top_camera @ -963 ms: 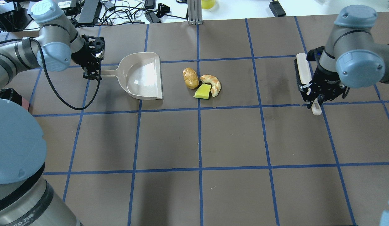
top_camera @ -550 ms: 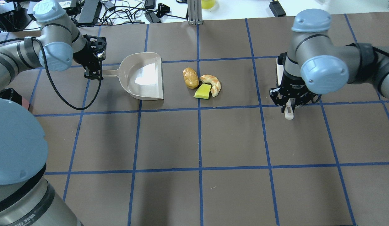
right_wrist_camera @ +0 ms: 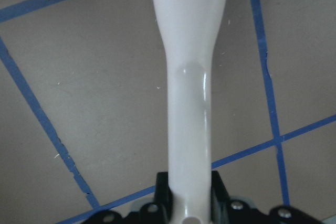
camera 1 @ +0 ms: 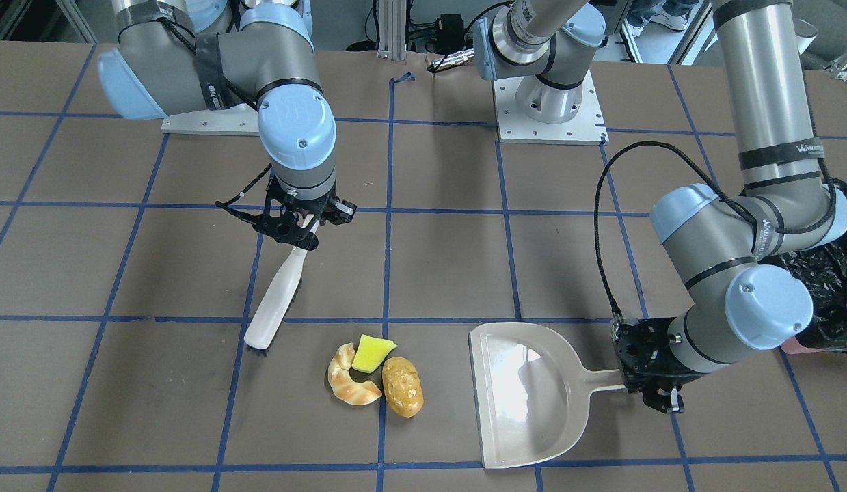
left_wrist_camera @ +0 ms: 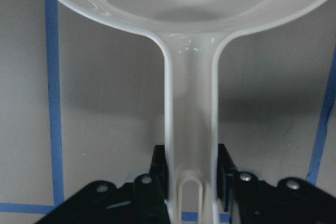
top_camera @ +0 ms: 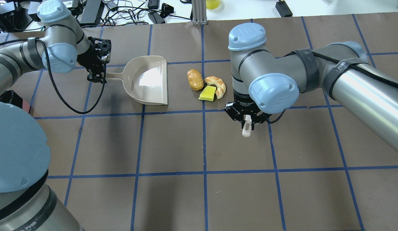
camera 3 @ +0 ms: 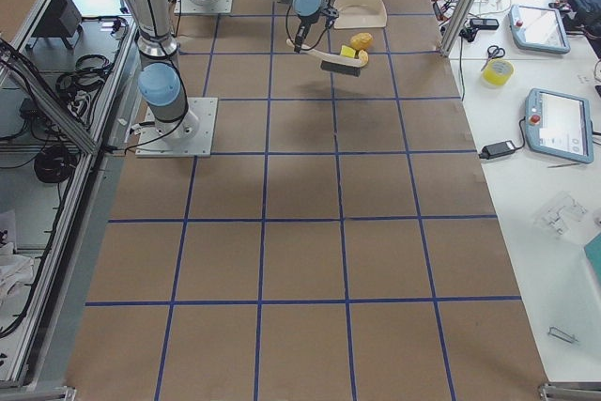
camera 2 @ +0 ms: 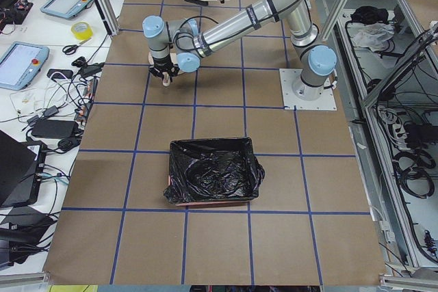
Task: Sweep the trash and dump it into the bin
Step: 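Lift the brush with the right gripper and carry it behind the potato, roll and sponge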
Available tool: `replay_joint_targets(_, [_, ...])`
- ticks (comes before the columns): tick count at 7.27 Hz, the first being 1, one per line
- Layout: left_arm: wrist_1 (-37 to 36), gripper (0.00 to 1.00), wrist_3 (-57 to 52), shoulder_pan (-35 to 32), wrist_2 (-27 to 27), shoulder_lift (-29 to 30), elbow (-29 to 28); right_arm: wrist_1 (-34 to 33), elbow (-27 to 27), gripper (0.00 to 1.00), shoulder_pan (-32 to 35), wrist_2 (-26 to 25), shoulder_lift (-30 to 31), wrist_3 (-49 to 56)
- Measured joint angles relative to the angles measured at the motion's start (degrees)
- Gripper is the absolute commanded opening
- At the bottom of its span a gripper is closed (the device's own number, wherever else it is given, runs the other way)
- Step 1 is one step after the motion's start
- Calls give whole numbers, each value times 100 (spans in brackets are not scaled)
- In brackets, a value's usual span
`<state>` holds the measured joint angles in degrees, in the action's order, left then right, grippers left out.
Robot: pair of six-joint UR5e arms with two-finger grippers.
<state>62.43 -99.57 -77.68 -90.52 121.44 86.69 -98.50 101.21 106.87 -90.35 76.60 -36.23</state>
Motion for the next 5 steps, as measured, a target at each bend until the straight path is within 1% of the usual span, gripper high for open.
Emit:
replay_joint_targets(2, [13,5,-96,-18,-26,-6,8,-158,-101,0,242,167,-305,-476])
replay_joint_targets(5, [-10,5,-88,-121,-206,32,-19,-242,-646,0,547,213,-949,-702])
